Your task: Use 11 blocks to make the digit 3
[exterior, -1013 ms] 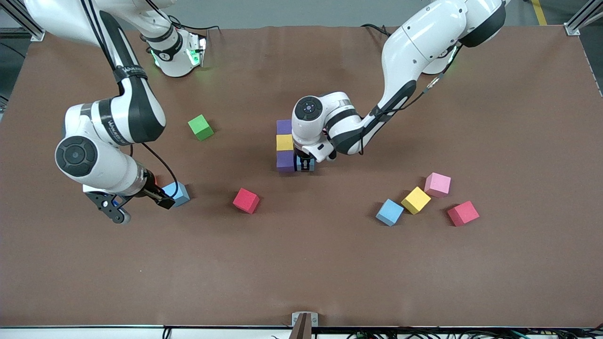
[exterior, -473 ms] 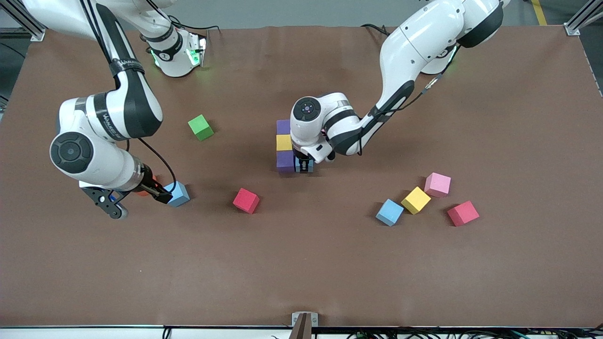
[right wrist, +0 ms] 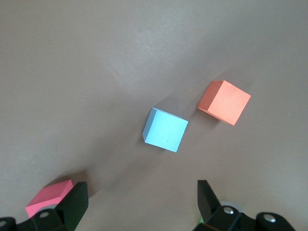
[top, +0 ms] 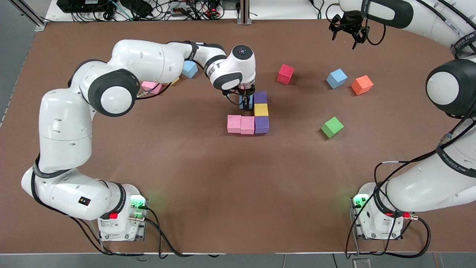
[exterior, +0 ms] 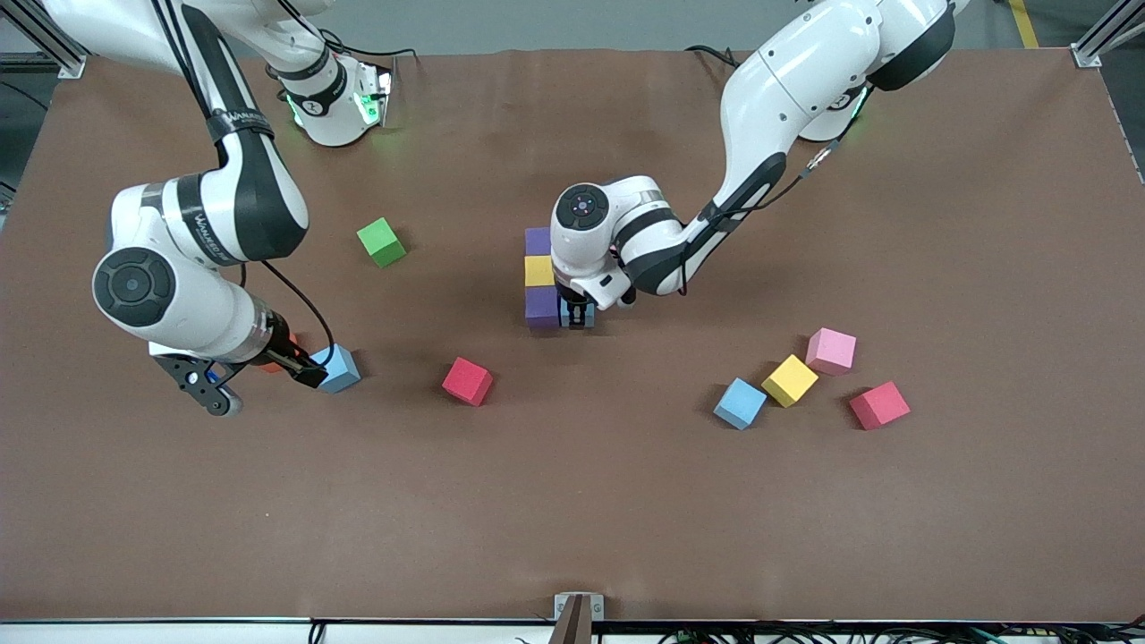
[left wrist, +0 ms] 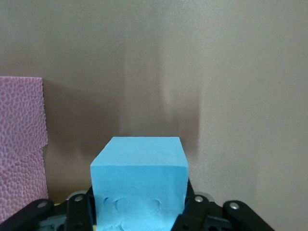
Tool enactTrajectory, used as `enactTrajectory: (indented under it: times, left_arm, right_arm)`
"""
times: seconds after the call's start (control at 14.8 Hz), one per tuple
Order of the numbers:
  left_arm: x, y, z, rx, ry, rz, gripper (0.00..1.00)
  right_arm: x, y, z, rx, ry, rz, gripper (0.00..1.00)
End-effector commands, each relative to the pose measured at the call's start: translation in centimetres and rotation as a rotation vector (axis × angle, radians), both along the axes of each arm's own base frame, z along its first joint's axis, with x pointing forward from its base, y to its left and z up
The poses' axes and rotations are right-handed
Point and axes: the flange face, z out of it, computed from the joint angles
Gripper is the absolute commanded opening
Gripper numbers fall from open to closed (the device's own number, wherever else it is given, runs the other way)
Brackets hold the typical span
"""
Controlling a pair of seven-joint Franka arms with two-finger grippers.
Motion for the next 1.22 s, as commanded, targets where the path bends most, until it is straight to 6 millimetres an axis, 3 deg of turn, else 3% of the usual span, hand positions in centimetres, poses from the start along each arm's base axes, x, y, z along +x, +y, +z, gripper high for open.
enactTrajectory:
  times: [0.0,0.27,0.34,0.41,0.81,1.15]
  left_arm:
    - [0.1,-0.7,-0.4,-0.008,-0.002,0.038,0.66]
    - [0.0,-0.7,-0.4,-0.009,-0.001,0.037,0.67]
    - [0.1,-0.7,-0.3,-0.009,-0.005,0.033,0.77]
    - [0.1,-0.7,0.0,-0.011,-0.007,0.032,1.0]
    - [1.0,0.3,2.4,0.012,-0.026,0.038,1.0]
    - [-0.8,1.7,5.8,0.013,-0.019,-0.018,1.0]
  right_arm:
    - [-0.7,1.1,-0.1,0.003,-0.003,0.001,1.0]
    - [-0.8,2.3,-0.2,0.003,-0.015,-0.012,1.0]
    - [-0.8,2.9,-0.4,0.004,-0.027,-0.03,1.0]
    - [-0.8,3.4,-0.7,0.004,-0.028,-0.028,1.0]
    - [-1.5,6.3,-2.0,0.07,-0.048,-0.064,1.0]
    - [-1.4,10.8,-3.9,0.156,-0.1,-0.047,1.0]
